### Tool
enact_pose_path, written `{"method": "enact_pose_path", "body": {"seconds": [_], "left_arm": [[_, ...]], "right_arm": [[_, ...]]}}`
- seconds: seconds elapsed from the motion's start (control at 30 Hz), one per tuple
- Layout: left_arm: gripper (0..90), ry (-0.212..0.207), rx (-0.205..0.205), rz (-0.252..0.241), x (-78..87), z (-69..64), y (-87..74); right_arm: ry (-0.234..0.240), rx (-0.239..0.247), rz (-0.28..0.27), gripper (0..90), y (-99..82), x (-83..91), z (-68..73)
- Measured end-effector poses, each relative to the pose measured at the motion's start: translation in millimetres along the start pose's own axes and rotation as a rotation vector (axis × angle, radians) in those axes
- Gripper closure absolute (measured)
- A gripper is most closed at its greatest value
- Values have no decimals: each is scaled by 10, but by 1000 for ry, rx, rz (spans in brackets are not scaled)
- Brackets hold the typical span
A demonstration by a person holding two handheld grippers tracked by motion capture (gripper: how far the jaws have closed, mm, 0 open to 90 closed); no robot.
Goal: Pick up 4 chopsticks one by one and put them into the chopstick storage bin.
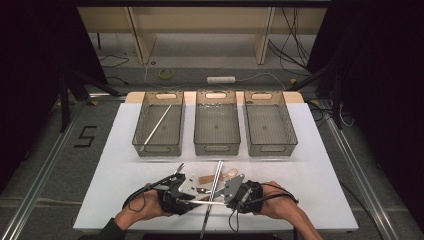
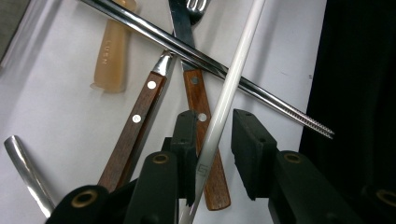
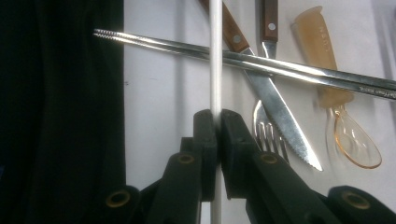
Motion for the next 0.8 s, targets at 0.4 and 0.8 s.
{"method": "enact_pose_path", "body": {"seconds": [0.4, 0.8], "left_arm": [[746, -12, -37, 25, -33, -27, 3], [826, -47, -61, 0, 0, -65, 12]], "right_arm": [[16, 19, -4, 861, 7, 0, 11], [-4, -39, -71, 621, -73, 56, -72]]}}
Point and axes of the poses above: each handheld gripper's, and its own axes: x roughly backward along the jaws, y roughly out of its top, z roughly to its left, the point moved 1 cm from there along -x, roughly forward along the jaws, and after that the axes turned 8 degrees about x, right-handed, at the moved point
